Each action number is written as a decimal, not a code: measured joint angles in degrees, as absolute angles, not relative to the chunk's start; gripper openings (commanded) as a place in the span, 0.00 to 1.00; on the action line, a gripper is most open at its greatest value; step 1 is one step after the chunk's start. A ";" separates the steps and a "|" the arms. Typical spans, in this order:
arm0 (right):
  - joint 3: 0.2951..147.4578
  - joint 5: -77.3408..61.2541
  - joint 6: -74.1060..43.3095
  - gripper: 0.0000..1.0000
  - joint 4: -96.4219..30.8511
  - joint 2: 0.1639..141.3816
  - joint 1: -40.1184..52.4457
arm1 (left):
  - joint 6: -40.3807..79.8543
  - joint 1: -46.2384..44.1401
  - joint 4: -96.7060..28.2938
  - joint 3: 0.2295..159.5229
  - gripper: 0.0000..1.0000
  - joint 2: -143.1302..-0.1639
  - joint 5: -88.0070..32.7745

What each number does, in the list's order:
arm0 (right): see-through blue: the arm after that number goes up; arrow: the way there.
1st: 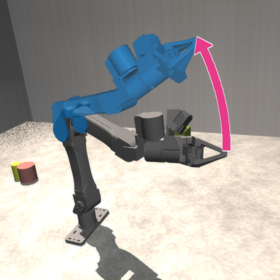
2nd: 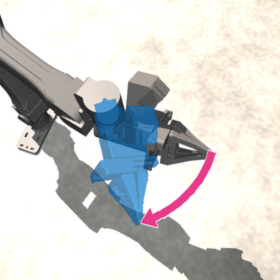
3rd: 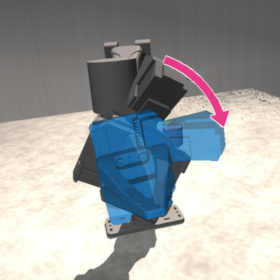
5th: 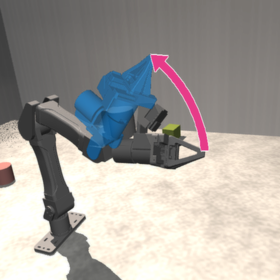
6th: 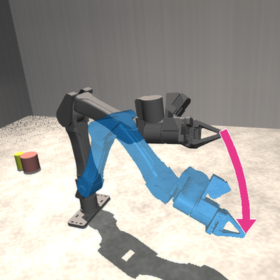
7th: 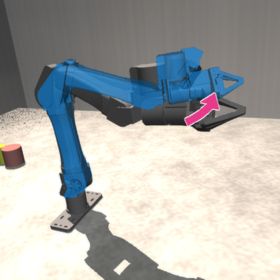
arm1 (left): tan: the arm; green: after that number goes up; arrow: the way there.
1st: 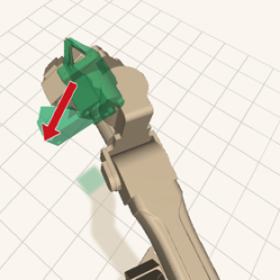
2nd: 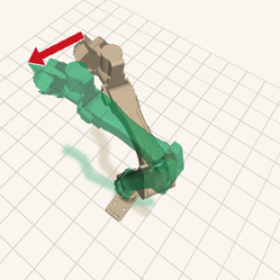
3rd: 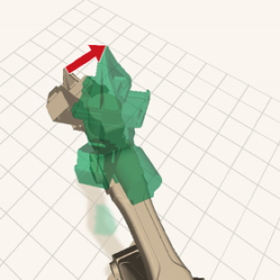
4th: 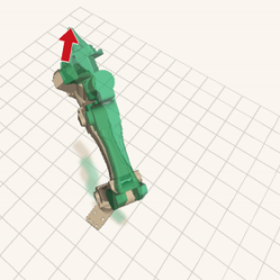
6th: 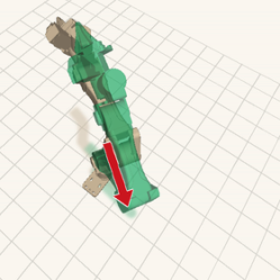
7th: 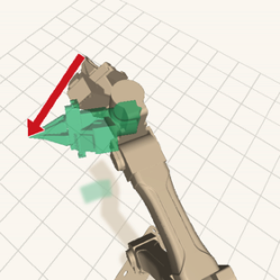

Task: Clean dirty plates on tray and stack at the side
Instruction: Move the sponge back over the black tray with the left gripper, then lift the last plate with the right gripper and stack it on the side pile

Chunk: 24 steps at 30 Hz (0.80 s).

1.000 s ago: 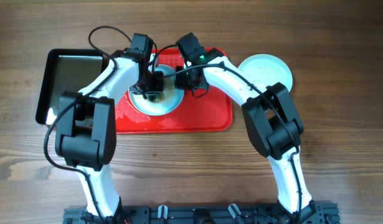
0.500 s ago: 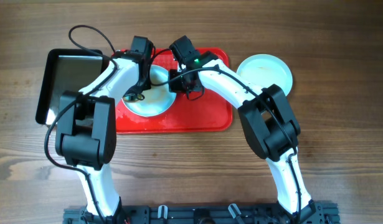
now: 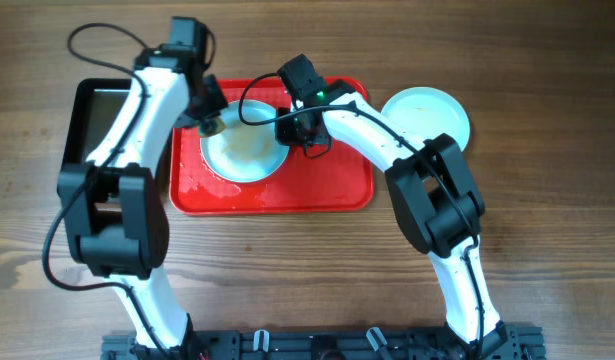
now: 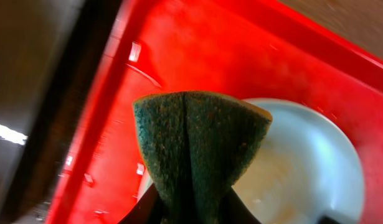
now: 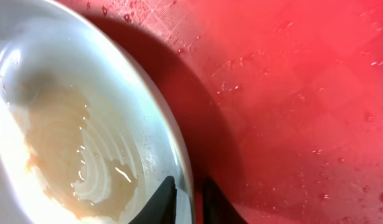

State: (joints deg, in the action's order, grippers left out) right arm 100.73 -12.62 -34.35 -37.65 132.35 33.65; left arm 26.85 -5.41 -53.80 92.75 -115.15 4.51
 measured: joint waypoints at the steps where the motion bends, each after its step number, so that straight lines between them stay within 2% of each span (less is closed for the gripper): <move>1: 100.71 -12.75 -34.48 0.04 -37.50 132.55 33.76 | 26.59 -4.12 -53.82 92.75 0.16 -115.15 4.60; 2: 100.73 -13.08 -34.48 0.04 -37.32 132.55 33.87 | 26.06 -2.70 -54.15 92.75 0.15 -115.15 4.60; 4: 100.73 -13.32 -34.46 0.04 -37.34 132.55 33.87 | 25.58 -0.25 -54.92 92.75 0.04 -115.15 4.62; 10: 100.64 -13.15 -30.55 0.04 -38.94 131.33 32.62 | 23.11 2.26 -58.04 92.75 0.04 -115.15 4.78; 14: 100.60 -6.42 -24.03 0.04 -39.38 124.73 31.11 | 20.10 2.39 -58.08 92.75 0.04 -115.15 2.87; 18: 100.66 10.94 -15.70 0.04 -41.17 114.52 34.57 | 16.97 3.99 -58.08 92.75 0.04 -115.15 -3.05; 24: 100.64 44.40 -11.35 0.04 -45.39 113.82 46.09 | 16.56 5.80 -58.11 92.75 0.04 -115.15 -6.44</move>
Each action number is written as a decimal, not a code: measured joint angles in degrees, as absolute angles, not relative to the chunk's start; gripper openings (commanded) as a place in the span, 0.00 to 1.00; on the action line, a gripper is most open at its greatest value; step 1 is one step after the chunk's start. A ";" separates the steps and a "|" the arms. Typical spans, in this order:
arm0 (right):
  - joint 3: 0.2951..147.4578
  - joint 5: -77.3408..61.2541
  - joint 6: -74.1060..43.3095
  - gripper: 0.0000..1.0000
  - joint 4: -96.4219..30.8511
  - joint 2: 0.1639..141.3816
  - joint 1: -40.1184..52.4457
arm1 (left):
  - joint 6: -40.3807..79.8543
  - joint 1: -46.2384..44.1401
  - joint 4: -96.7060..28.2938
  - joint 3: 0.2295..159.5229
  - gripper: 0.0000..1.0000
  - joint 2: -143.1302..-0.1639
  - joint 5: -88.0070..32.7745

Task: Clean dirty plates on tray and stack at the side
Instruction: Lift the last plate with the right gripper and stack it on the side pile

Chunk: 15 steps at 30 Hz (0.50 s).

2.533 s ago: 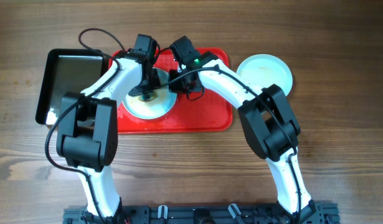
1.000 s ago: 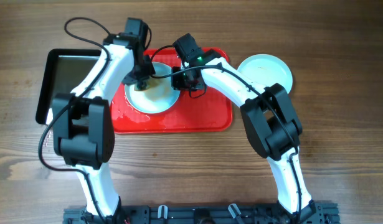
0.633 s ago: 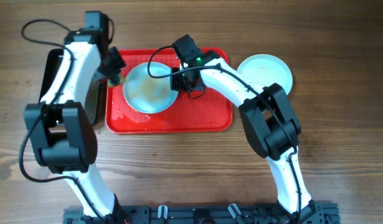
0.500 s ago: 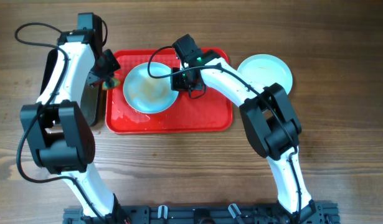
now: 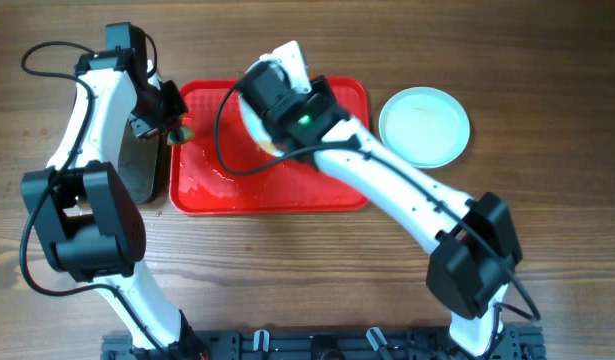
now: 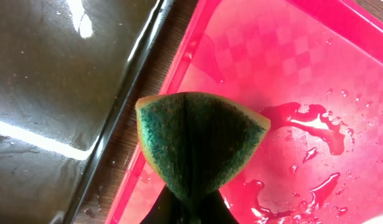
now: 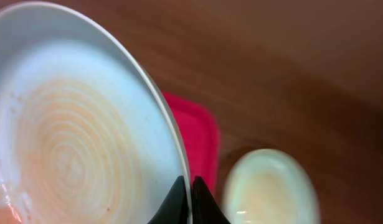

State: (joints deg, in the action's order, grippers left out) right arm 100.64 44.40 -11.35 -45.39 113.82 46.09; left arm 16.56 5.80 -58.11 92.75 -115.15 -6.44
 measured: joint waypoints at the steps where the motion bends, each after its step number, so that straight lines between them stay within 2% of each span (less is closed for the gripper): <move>1: 100.64 47.40 -11.20 0.04 -45.43 113.82 47.00 | 16.56 5.78 -58.11 92.75 0.04 -115.15 -6.72; 8: 100.64 77.49 -10.37 0.04 -43.13 113.82 53.32 | 16.56 5.80 -58.11 92.75 0.04 -115.15 -7.01; 15: 100.64 84.23 -9.08 0.04 -42.35 113.82 55.64 | 16.56 5.80 -58.11 92.75 0.04 -115.15 -7.01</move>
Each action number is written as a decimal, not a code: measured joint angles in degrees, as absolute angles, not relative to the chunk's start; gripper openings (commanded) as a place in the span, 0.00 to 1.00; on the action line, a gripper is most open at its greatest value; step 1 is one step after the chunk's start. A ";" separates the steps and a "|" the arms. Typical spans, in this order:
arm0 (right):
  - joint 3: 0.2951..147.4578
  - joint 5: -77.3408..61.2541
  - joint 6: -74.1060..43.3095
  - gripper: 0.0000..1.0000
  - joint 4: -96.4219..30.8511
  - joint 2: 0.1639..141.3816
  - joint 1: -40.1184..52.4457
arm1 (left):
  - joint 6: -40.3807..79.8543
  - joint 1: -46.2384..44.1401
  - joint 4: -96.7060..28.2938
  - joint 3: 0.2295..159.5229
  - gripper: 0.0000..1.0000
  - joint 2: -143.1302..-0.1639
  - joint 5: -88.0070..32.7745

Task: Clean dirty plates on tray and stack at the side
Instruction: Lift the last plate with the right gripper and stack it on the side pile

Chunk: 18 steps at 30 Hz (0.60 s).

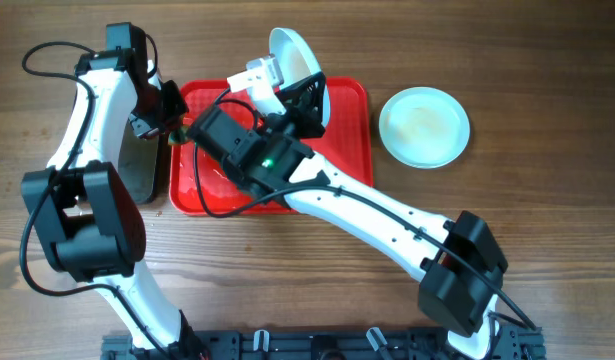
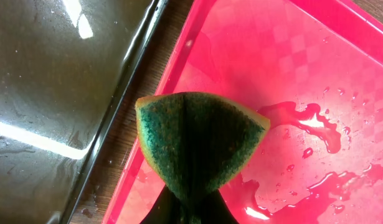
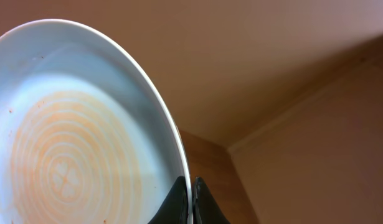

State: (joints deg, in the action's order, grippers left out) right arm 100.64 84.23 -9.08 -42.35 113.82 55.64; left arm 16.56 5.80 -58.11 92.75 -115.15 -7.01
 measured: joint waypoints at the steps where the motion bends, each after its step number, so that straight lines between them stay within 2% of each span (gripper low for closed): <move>1: 100.64 84.33 -9.08 0.04 -42.35 113.82 55.64 | 16.56 5.80 -58.11 92.75 0.04 -115.15 -7.01; 7: 100.64 81.12 -9.06 0.04 -42.37 113.82 55.46 | 16.56 5.80 -58.11 92.75 0.04 -115.15 -7.01; 12: 100.64 46.57 -8.88 0.04 -46.68 113.82 50.46 | 16.56 5.80 -58.11 92.75 0.04 -115.15 -7.03; 15: 100.64 31.22 -9.15 0.04 -48.97 113.82 43.40 | 16.56 5.80 -58.11 92.75 0.04 -115.15 -7.20; 18: 100.64 15.05 -9.39 0.04 -51.35 113.60 31.16 | 16.56 5.80 -58.11 92.75 0.04 -115.15 -7.22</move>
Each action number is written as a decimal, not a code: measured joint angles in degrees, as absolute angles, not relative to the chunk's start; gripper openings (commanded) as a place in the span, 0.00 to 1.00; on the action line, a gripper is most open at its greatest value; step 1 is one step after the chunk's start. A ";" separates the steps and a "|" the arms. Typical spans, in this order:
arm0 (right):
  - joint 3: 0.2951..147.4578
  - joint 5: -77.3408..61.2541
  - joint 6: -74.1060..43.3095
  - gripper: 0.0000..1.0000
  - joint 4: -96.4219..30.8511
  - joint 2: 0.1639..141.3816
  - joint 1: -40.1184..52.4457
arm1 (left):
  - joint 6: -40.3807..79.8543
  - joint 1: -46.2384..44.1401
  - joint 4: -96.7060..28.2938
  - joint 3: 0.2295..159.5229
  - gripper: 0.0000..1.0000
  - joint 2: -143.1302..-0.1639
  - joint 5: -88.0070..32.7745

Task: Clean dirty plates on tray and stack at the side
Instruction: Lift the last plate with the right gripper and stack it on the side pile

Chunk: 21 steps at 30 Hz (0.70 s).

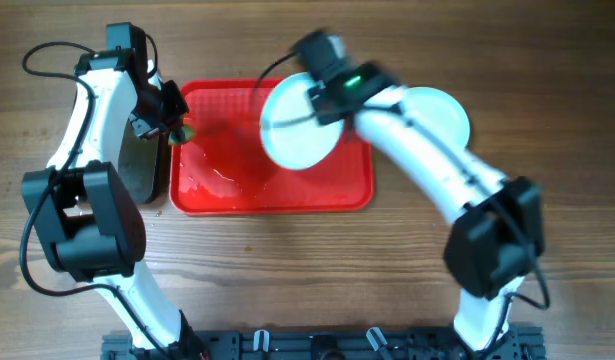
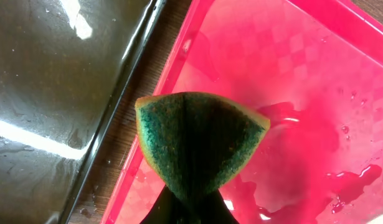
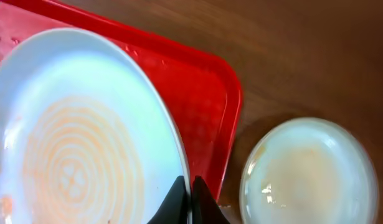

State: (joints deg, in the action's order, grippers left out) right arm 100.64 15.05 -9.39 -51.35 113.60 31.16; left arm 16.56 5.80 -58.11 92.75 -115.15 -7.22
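My right gripper is shut on the rim of a white plate with faint orange rings, held above the right half of the red tray. That plate looks blurred in the overhead view. A second white plate lies on the wood right of the tray, seen also as plate. My left gripper is shut on a folded green sponge over the tray's wet left edge.
A dark baking tray with water in it sits left of the red tray, its rim close under the sponge. Puddles spread over the red tray's floor. Bare wood table lies in front.
My right arm has swung right and the plate has come down from tilted up behind the tray to above the tray's right half. The left gripper and sponge have stayed put.
The plate first lay in the tray with liquid in it, my right gripper at its rim and the sponge at its left edge. Then the plate was lifted and tilted, the sponge at the tray's left edge. Now the plate hangs over the tray's right half.
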 measured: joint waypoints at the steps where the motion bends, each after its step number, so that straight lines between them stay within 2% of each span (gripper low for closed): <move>1: 100.64 10.22 -9.54 0.04 -51.88 113.14 26.87 | 16.56 5.80 -58.08 92.75 0.04 -115.15 -7.22; 3: 100.64 0.95 -9.82 0.04 -53.78 110.72 16.88 | 16.56 5.80 -58.11 92.75 0.04 -115.15 -7.25; 8: 99.83 -5.23 -10.41 0.04 -58.63 108.42 -0.43 | 16.56 5.80 -58.11 92.75 0.04 -115.15 -7.25; 10: 96.38 -5.56 -11.00 0.04 -58.41 108.38 -4.67 | 16.56 5.80 -58.11 92.75 0.04 -115.15 -7.25; 16: 81.36 -5.54 -12.80 0.06 -46.59 108.09 -9.76 | 16.56 5.80 -58.08 92.75 0.04 -115.15 -7.29; 17: 79.40 -5.50 -13.23 0.20 -45.17 108.09 -9.72 | 16.56 5.80 -58.11 92.75 0.04 -115.15 -7.35; 18: 77.80 -5.34 -14.02 0.25 -43.92 108.09 -9.56 | 16.56 5.80 -58.11 92.75 0.04 -115.15 -7.38; 21: 75.46 -4.89 -15.59 0.70 -41.45 108.09 -9.43 | 16.56 5.80 -58.11 92.75 0.04 -115.15 -7.40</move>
